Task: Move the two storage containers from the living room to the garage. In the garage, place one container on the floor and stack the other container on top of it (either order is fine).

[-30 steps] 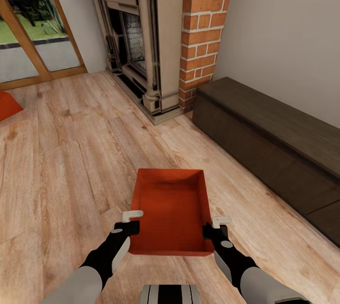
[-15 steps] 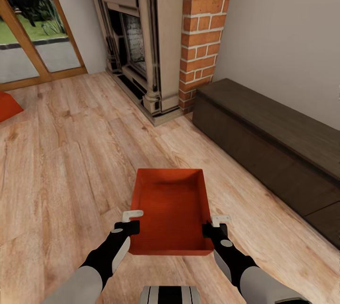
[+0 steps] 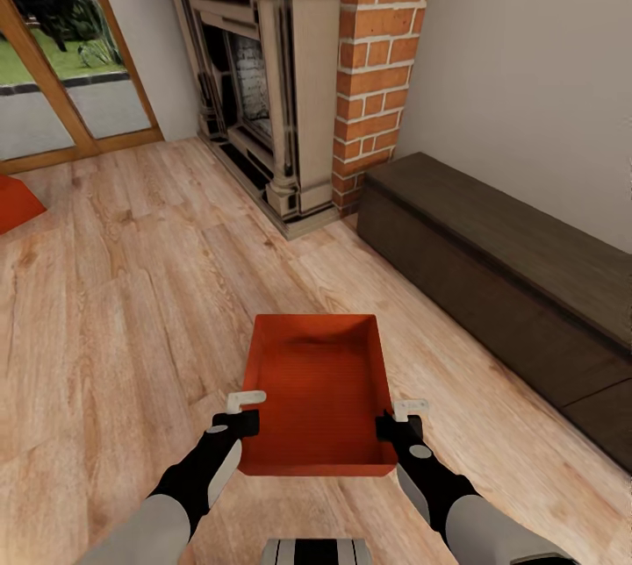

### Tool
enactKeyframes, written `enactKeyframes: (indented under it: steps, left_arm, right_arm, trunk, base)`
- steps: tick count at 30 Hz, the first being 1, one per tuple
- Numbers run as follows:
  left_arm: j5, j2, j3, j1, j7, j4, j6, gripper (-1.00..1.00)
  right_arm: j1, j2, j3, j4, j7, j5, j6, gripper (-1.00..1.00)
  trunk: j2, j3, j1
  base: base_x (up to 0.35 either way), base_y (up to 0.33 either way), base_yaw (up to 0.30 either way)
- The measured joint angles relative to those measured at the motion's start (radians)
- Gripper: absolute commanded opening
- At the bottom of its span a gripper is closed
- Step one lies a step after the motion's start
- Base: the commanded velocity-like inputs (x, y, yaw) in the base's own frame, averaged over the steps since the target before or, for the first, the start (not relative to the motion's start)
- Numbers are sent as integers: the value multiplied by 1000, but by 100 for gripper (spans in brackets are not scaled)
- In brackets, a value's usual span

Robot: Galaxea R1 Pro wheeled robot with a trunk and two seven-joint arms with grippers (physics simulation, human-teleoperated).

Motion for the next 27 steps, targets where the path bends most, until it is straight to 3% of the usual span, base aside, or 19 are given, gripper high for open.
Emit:
enactKeyframes:
  steps: [27]
  left_arm:
    - [8,1,0,0,0,3,0,-100]
  right_arm:
    - [0,0,-2,-3,1,6,10,-100]
  trunk:
    - [189,85,-104]
  base:
    - [0,0,0]
